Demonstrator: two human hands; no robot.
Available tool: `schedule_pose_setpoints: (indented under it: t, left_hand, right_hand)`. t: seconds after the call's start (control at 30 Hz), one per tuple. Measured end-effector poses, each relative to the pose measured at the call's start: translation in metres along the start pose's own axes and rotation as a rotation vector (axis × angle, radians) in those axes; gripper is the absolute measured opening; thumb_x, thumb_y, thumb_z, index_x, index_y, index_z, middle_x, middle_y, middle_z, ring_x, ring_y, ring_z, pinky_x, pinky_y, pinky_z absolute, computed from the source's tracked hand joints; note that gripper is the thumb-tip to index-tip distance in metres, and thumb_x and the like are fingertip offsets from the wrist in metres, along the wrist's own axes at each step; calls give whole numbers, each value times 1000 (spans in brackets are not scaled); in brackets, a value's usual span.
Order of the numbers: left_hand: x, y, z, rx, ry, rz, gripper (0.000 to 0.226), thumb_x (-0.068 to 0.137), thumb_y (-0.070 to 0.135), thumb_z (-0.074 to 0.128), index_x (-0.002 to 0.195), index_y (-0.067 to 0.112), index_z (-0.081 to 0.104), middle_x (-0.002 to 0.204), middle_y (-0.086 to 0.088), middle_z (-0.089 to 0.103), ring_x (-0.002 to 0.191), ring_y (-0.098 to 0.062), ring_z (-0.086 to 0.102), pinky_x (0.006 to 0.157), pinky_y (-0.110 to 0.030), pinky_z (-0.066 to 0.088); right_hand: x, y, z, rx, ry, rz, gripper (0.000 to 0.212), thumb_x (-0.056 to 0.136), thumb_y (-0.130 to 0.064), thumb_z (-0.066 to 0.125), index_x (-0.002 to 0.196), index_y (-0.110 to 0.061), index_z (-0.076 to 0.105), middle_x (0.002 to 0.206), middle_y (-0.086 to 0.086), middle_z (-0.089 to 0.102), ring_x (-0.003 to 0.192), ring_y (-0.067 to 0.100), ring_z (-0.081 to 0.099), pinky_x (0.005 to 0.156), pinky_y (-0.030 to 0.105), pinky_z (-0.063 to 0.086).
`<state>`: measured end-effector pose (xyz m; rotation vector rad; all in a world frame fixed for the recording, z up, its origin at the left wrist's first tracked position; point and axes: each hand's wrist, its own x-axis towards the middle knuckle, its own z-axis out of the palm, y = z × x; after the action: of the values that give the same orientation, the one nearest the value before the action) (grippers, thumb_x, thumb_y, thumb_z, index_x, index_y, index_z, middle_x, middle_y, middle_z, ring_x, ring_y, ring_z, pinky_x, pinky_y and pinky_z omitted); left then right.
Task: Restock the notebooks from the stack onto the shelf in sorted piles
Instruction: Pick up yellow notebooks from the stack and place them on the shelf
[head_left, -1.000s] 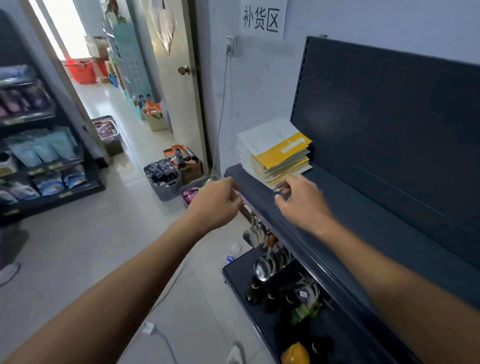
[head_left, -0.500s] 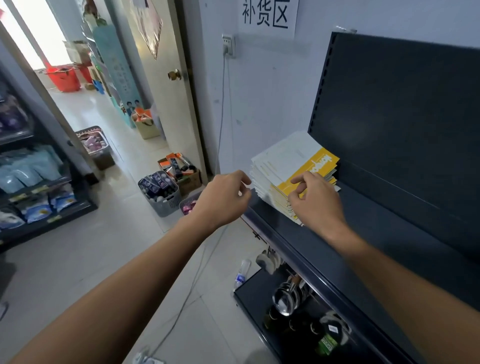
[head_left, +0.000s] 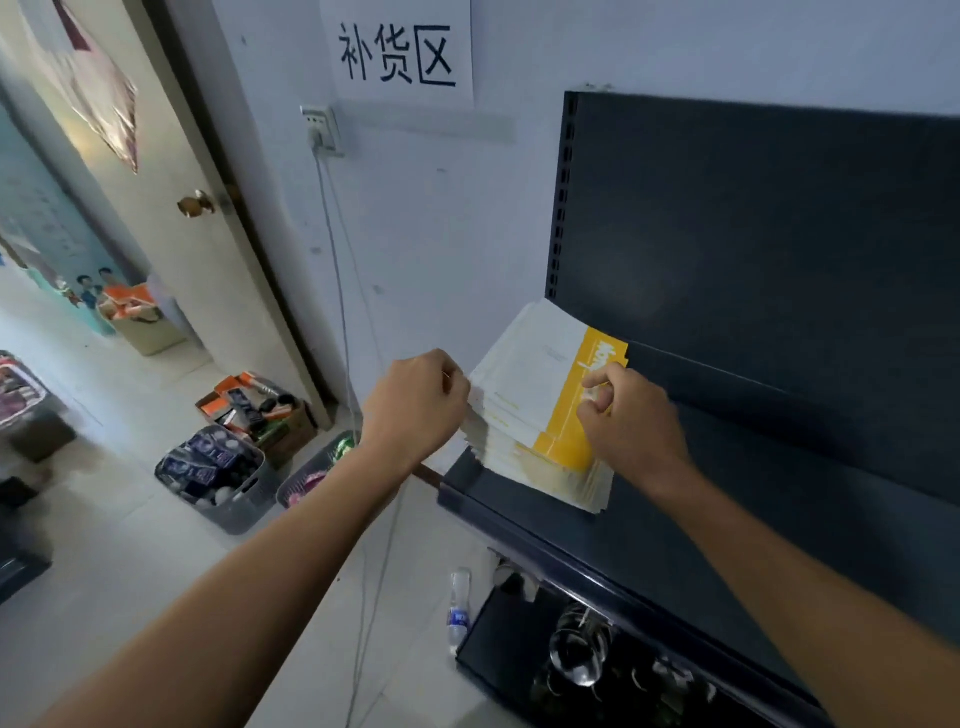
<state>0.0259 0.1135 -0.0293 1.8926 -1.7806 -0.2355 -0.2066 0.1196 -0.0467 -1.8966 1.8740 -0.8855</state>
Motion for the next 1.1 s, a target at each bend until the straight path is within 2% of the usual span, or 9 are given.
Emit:
schedule_pose_setpoints:
  t: [0.13,0.27,0.5,0.6,0.67,0.73,0.9,1.0,1.1]
  left_hand:
    - [50,-9,4,-30,-10,73,28,95,38,46,93,21,68,88,7,69,74,-19,62,65,-35,54]
    - [82,-8,15,-31,-107,197,27,95,45,46,95,25,65,91,9,66,75,-15,61,64,-33,51]
    - [98,4,42,-20,-278,296,49,96,54,47,127,18,58,122,-2,56,98,-27,63,76,-38,51]
    - [101,10,51,18,-276,298,54,95,57,47,126,12,54,120,-4,48,87,-25,55,69,-37,44]
    - [100,14,54,58,-282,297,55,96,58,48,123,11,54,112,-2,44,84,-23,49,69,-37,43]
    - [99,15,55,91,-280,323,51,96,57,49,116,11,57,106,0,38,85,-22,48,68,-36,44]
    - [98,18,53,109,-290,356,43,96,55,51,101,13,59,101,0,38,84,-20,47,67,-33,40]
    - [102,15,51,87,-303,350,37,96,50,54,98,13,60,101,-3,47,82,-21,53,65,-31,43]
    - [110,11,47,70,-302,320,30,94,41,59,86,13,57,95,-5,57,74,-18,54,53,-26,38]
  right_hand:
    - [12,-11,8,29,86,177,18,87,-23,57,103,-27,63,91,-9,64,81,15,63,77,38,55]
    - [14,-18,17,-11,148,332,21,91,-26,60,113,-24,62,106,-3,64,92,16,63,82,42,56]
    - [7,-12,26,-24,221,511,29,93,-29,62,120,-21,60,117,0,62,99,16,61,80,34,53]
    - [10,-9,27,-17,196,573,35,95,-31,60,127,-16,58,121,2,61,106,20,61,85,36,53]
    - [13,-8,29,-17,138,609,28,97,-31,57,117,-12,61,111,2,61,99,21,61,77,33,50]
    - [14,-10,33,1,72,621,24,98,-31,55,95,-8,63,96,1,63,88,21,63,69,33,50]
    - [15,-21,45,-113,37,534,32,100,-32,52,80,-9,62,91,8,62,76,21,62,59,30,48]
    - [14,-30,50,-255,49,476,34,102,-38,47,85,-12,62,109,7,51,94,21,57,72,31,50]
    - [12,-37,53,-341,32,418,38,104,-41,41,100,-12,65,118,7,46,112,21,48,78,32,47]
